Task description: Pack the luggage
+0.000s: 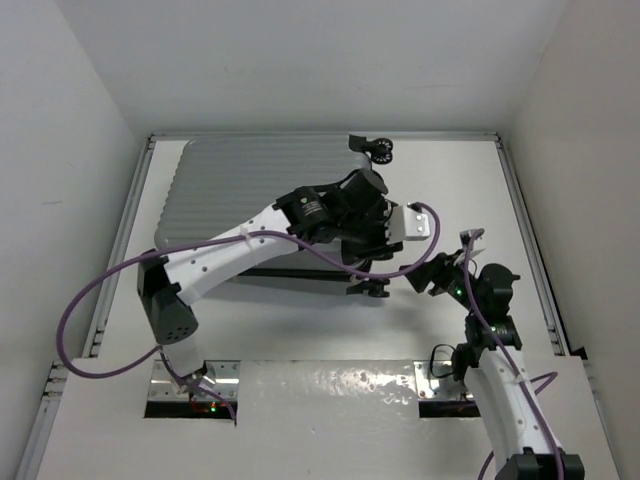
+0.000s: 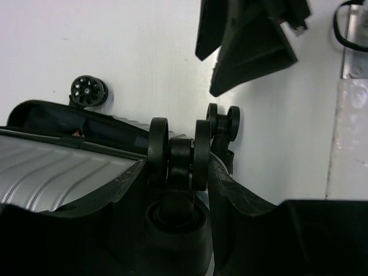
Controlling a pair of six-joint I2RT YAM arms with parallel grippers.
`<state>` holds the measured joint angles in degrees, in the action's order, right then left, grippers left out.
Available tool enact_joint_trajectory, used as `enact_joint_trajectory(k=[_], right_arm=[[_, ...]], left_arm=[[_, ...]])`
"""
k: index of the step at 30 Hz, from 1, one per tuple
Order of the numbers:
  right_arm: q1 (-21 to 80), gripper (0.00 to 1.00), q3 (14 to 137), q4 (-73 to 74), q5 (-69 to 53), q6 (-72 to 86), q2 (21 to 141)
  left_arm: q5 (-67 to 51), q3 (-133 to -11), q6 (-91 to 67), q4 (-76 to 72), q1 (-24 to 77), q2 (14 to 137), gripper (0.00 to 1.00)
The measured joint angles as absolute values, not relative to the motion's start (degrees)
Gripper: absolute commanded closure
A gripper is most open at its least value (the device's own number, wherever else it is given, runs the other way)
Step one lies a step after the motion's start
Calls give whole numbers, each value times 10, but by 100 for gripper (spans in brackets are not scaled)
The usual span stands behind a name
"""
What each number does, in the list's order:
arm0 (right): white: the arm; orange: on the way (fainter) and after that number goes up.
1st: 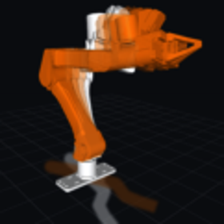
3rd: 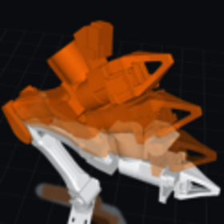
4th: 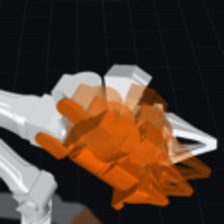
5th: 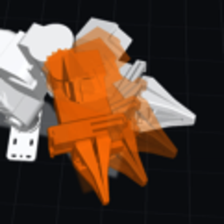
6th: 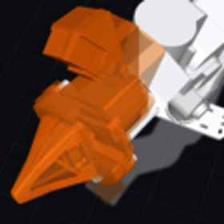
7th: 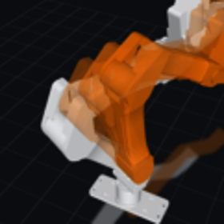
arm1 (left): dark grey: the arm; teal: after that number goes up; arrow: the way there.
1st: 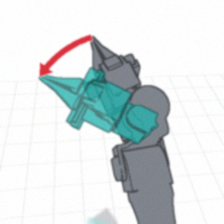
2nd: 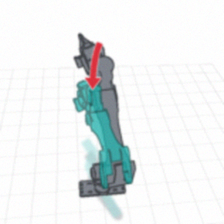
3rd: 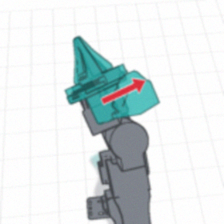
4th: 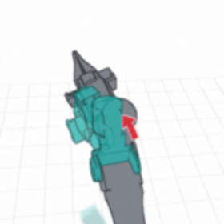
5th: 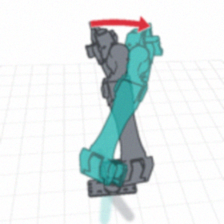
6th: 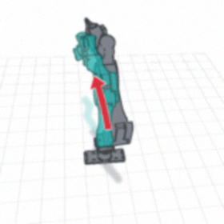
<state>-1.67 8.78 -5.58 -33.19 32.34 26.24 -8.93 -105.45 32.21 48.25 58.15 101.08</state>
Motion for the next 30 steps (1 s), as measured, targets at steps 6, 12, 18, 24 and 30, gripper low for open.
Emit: enact_joint_trajectory(k=[6, 12, 18, 24, 30], right_arm=[[-13, 40, 57, -95, -376, 326, 265], [9, 47, 29, -121, -329, 310, 142], [35, 54, 31, -103, -229, 288, 204], [57, 53, 25, -165, -168, 305, 386], [75, 43, 41, -286, -182, 256, 518]], left_arm=[[-101, -971, 327, 466, 591, 968, 100], [-79, -941, 328, 426, 593, 970, 100], [-19, -1003, 326, 395, 581, 1049, 100], [39, -1143, 324, 331, 519, 1175, 100], [62, -1223, 328, 260, 455, 1255, 100]])
